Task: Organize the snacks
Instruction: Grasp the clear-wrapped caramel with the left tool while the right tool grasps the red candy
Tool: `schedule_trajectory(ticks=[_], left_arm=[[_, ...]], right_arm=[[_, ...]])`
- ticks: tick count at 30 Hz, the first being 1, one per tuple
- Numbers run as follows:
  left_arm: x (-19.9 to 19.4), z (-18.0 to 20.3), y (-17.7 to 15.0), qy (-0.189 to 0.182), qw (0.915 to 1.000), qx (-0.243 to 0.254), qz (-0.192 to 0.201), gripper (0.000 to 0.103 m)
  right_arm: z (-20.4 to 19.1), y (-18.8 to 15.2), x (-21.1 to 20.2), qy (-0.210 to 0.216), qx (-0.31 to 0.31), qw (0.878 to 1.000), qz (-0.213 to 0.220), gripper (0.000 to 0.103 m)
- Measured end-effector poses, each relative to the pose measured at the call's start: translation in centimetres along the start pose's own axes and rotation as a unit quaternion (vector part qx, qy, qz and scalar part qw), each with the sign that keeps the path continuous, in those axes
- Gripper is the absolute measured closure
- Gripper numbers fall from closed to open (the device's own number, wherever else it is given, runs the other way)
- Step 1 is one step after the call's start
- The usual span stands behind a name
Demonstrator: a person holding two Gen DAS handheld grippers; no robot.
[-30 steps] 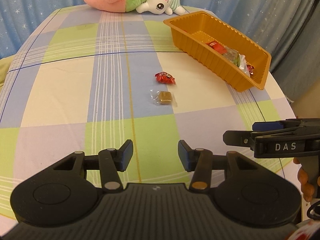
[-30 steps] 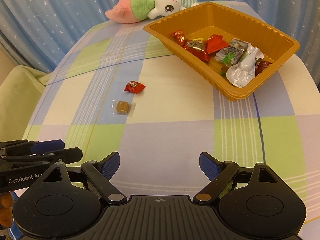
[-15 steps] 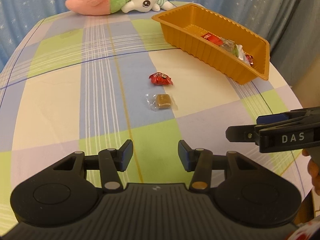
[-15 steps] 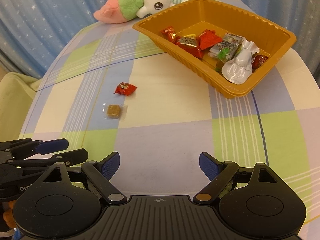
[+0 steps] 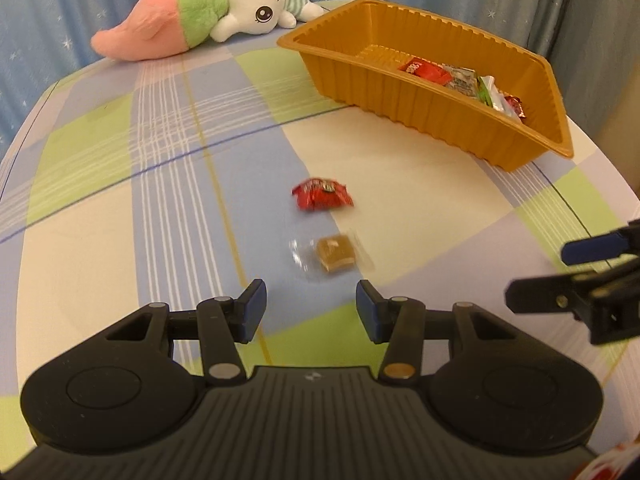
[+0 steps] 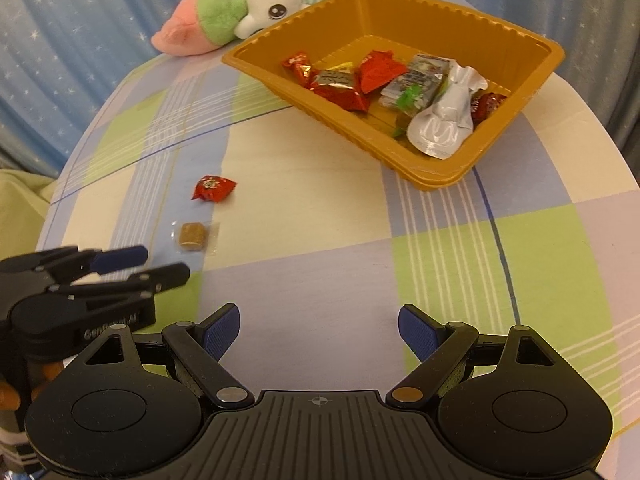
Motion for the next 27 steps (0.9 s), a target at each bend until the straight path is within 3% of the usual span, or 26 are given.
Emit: schedule_trajectory(ticks=[8, 19, 22, 25, 27], left_arm=[[1.9, -0.5, 1.9, 0.001, 0.9999, 0.013, 0.009, 0.053], [2.8, 0.1, 3.2, -0.034, 0.9991, 0.02, 0.016, 0.047], [3.1, 0.5, 3.4, -0.044, 0.9986, 0.024, 0.015, 0.051], [3.0, 0.7, 3.6, -0.05, 0.9982, 0.026, 0.021, 0.069], [3.0, 0.7, 3.6, -0.053, 0.9981, 0.025, 0.021, 0.075]], right_arm=[[0.8, 0.5, 0.3, -0.009, 0.013, 1.0, -0.003, 0.017], [0.8, 1.3, 1.5, -0.014, 0.013, 1.0, -0.012, 0.017], [0.8, 1.5, 1.7, -0.016, 0.01, 1.0, -0.013, 0.017], [0.8, 1.8, 2.0, -0.015, 0.011, 1.0, -0.013, 0.017], [0.7, 1.9, 2.1, -0.017, 0.009, 1.0, -0.013, 0.017]])
Point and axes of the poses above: each gripper's, at about its wrist camera, not at the fingertips, and x roughly the way its jaws point, z to its right, y to its top, the point moved 9 cm from there along x, roughly the way its jaws point, and after that the axes turned 3 degrees about y, right-handed, at the moved point
